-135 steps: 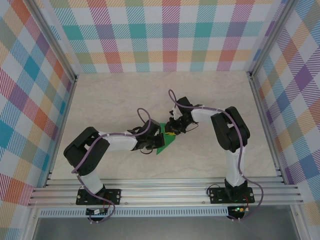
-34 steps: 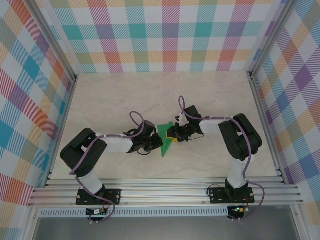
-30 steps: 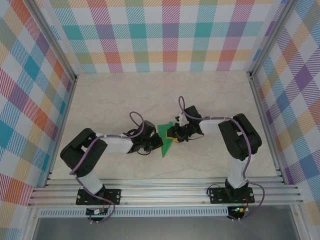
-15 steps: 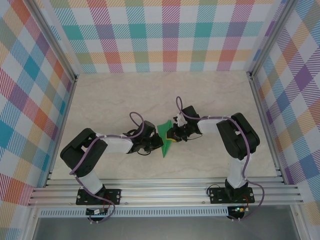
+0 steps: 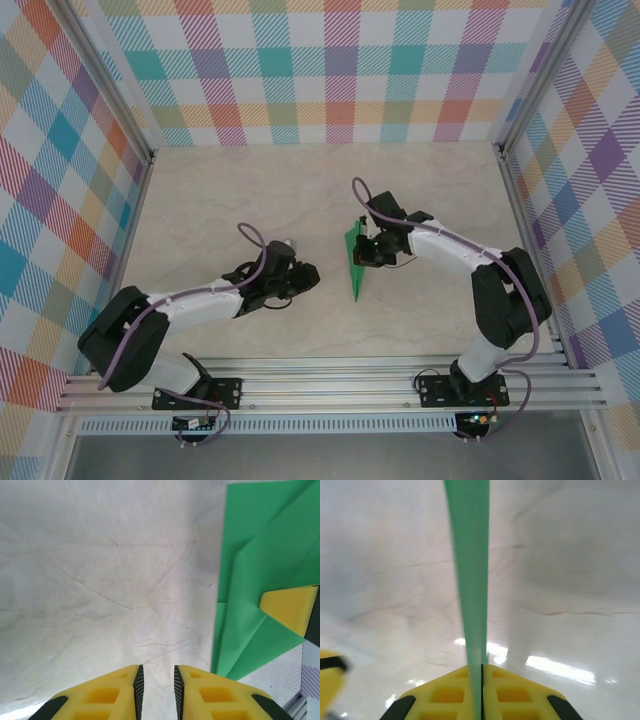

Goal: Fold a paper plane with a square sheet of paper (pick it up from the middle)
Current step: Turn over the paper at the center of the table.

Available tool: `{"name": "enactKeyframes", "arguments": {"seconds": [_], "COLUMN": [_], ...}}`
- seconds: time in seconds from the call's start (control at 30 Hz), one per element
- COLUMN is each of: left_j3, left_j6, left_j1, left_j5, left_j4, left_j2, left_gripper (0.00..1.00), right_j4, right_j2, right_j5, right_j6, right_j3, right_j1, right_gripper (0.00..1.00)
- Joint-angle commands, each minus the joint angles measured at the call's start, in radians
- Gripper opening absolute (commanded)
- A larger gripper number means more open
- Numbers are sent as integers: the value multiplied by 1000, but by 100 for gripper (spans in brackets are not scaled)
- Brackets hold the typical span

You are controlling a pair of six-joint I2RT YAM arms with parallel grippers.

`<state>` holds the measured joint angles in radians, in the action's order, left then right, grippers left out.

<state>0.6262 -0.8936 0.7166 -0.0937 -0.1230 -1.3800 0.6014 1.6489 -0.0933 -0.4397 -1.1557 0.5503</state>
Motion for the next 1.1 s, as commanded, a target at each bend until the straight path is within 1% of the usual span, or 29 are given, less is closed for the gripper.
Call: {"name": "enactKeyframes", "arguments": {"seconds": [0.0, 0.13, 0.23, 0.3, 0.43, 0.53, 0.67, 0.77, 0.83, 0.87, 0.9, 1.0, 1.07], "left_j3": [-44, -88, -101, -109, -134, -148, -161, -166, -170, -172, -172, -174, -178], "left_j6": [5, -39, -76, -105, -156, -168, -174, -177, -174, -171, -167, -141, -122], "left_j1": [-8, -8, -9, -8, -8, -10, -8, -9, -8, -8, -8, -9, -8], "left_j5": [148, 240, 305, 359, 451, 484, 495, 502, 501, 499, 496, 464, 429], "left_j4": [125, 170, 225, 275, 366, 402, 460, 482, 489, 493, 493, 472, 437], "left_j2": [96, 182, 232, 272, 373, 435, 498, 532, 549, 554, 559, 555, 541], "left_gripper": [28, 30, 30, 30, 34, 37, 38, 39, 40, 40, 41, 43, 44], "right_j4": [313, 386, 418, 431, 441, 445, 438, 401, 366, 349, 325, 265, 211], "right_j2": [-9, 23, 103, 160, 275, 349, 426, 431, 409, 387, 359, 251, 170], "right_j5": [417, 534, 566, 564, 544, 500, 414, 323, 262, 231, 206, 155, 89], "right_j6": [91, 83, 67, 44, -8, -42, -70, -74, -62, -49, -40, -18, 2], "right_j3": [-65, -85, -111, -138, -207, -274, -353, -373, -370, -364, -351, -293, -238], "right_j1": [34, 73, 119, 155, 256, 324, 384, 391, 392, 392, 390, 384, 369], "right_gripper": [8, 9, 10, 10, 13, 15, 21, 32, 41, 48, 53, 64, 71]}}
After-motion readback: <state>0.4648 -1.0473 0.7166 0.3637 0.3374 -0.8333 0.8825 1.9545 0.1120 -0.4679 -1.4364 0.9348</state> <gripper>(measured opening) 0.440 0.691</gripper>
